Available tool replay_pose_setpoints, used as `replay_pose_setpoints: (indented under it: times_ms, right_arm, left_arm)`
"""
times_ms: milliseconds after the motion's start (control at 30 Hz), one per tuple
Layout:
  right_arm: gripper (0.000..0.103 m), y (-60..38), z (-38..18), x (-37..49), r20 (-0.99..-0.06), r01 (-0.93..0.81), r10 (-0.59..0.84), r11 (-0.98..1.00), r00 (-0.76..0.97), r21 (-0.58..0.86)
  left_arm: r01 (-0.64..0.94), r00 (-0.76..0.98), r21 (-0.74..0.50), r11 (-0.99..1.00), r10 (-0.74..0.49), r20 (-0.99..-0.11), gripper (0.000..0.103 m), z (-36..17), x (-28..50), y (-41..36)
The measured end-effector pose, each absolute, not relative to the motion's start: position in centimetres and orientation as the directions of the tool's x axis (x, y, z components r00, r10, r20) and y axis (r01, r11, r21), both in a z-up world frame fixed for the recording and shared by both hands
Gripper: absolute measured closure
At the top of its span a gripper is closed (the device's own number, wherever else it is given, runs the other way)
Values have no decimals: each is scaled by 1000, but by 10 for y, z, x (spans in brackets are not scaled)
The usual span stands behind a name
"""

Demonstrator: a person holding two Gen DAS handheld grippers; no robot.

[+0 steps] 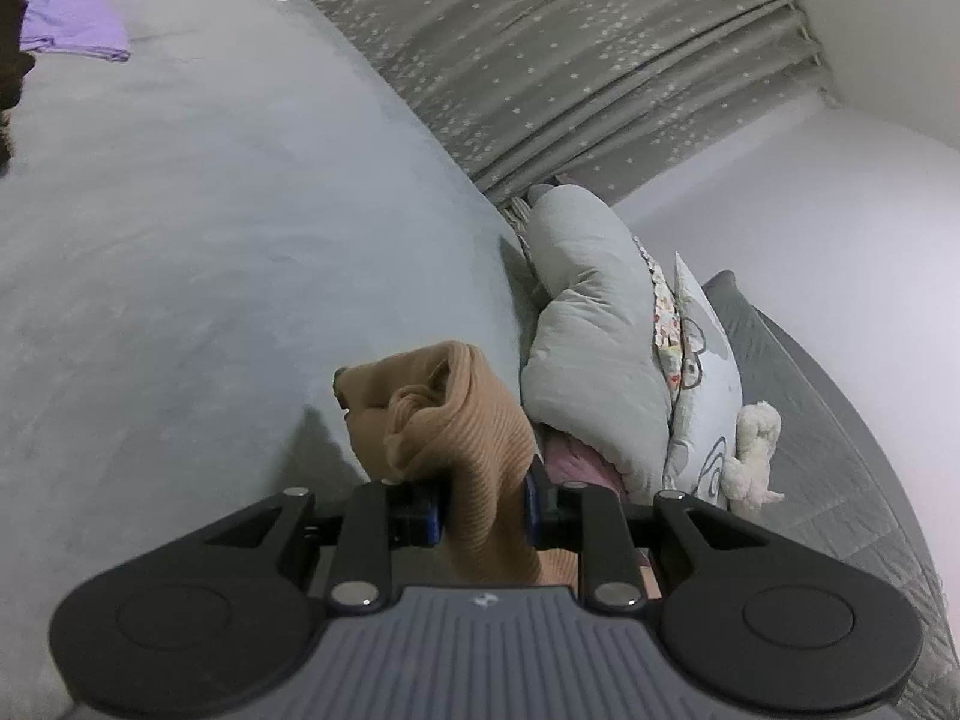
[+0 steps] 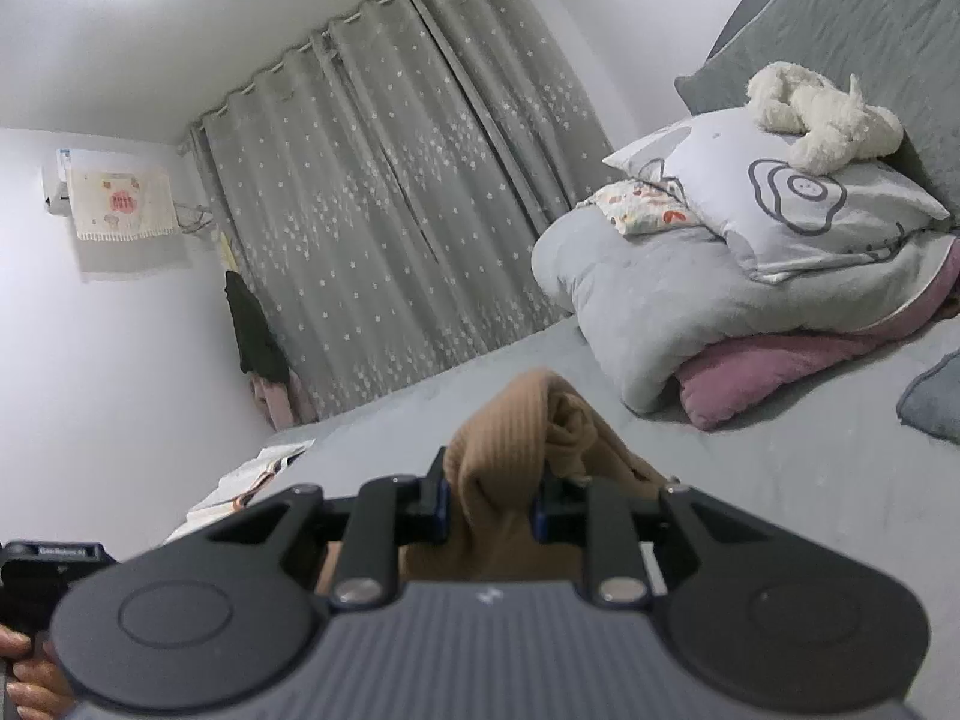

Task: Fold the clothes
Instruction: 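Lift the tan sweater with both grippers and carry it toward the pillows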

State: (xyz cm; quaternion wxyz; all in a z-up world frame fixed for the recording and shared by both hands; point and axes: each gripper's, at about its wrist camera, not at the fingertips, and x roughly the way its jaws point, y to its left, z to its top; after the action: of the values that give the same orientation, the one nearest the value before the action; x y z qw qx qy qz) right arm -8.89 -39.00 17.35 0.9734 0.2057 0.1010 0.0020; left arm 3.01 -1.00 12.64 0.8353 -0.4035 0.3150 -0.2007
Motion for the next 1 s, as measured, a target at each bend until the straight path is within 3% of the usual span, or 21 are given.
replay_pose_setpoints:
  times_ms: [433,1000]
  right_arm:
    - [82,-415,190,-102,-164,64,2,916,986,396]
    - [82,-482,198,-130,-125,196,-157,880,980,432]
  left_arm:
    - [146,702,-739,658,-595,-391,82,150,43,-43]
    - [246,658,-630,736,-604,-449,82,189,70,-154]
